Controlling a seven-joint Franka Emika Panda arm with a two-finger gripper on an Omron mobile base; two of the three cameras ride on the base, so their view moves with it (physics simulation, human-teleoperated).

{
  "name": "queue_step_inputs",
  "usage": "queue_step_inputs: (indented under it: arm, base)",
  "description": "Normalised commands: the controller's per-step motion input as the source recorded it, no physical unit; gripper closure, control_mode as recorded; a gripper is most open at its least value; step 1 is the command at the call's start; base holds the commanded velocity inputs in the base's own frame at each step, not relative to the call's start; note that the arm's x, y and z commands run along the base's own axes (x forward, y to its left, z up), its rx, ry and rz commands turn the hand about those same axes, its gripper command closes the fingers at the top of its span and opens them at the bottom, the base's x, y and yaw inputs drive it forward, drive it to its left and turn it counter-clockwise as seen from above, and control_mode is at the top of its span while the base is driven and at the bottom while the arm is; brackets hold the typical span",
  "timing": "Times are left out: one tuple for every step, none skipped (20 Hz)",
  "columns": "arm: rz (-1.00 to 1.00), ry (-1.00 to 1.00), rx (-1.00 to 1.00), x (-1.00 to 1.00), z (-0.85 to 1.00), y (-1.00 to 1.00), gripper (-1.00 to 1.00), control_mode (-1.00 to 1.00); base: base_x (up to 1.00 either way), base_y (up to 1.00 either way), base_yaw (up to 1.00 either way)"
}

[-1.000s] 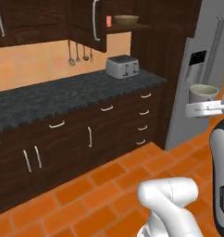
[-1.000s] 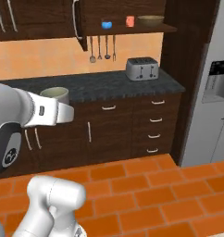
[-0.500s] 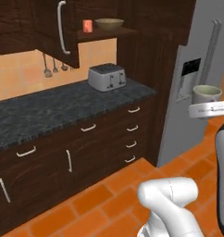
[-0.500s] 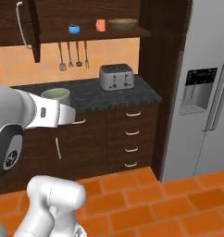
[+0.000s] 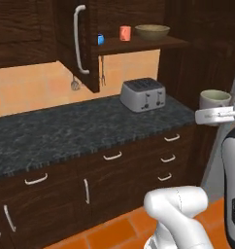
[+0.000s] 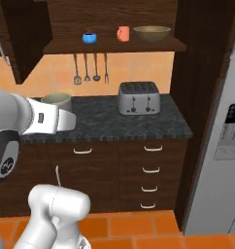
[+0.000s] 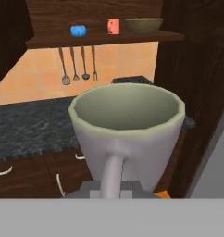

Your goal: Gather all objects into one cabinet and sort the glasses and bowls to opposite sides.

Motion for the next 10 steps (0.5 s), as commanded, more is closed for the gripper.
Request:
queue_step_inputs:
  arm:
    - [0.0, 0.0, 0.0, 0.0, 0.0, 0.0, 1.0, 1.0]
    - [0.0, 0.0, 0.0, 0.0, 0.0, 0.0, 1.0, 1.0]
    - [0.0, 0.0, 0.0, 0.0, 0.0, 0.0, 1.0, 1.0]
    - [0.0, 0.0, 0.0, 0.0, 0.0, 0.0, 1.0, 1.0]
    - [0.0, 0.0, 0.0, 0.0, 0.0, 0.0, 1.0, 1.0]
    - [0.0, 0.0, 0.0, 0.0, 0.0, 0.0, 1.0, 1.0]
    - [0.0, 0.0, 0.0, 0.0, 0.0, 0.0, 1.0, 1.0]
    - [0.0, 0.0, 0.0, 0.0, 0.0, 0.0, 1.0, 1.0]
    - [0.0, 0.0, 0.0, 0.0, 0.0, 0.0, 1.0, 1.0]
    - [0.0, 0.0, 0.0, 0.0, 0.0, 0.0, 1.0, 1.0]
  base:
    - [0.55, -0.36, 0.38]
    - [0.44, -0.24, 0.38]
    - [0.43, -0.15, 0.39]
    - [0.47, -0.04, 0.35]
    - [0.3, -0.27, 0.24]
    - [0.24, -0.24, 0.16]
    - [0.24, -0.19, 0.16]
    - [0.28, -0.07, 0.2]
    - [0.36, -0.1, 0.22]
    - [0.44, -0.21, 0.19]
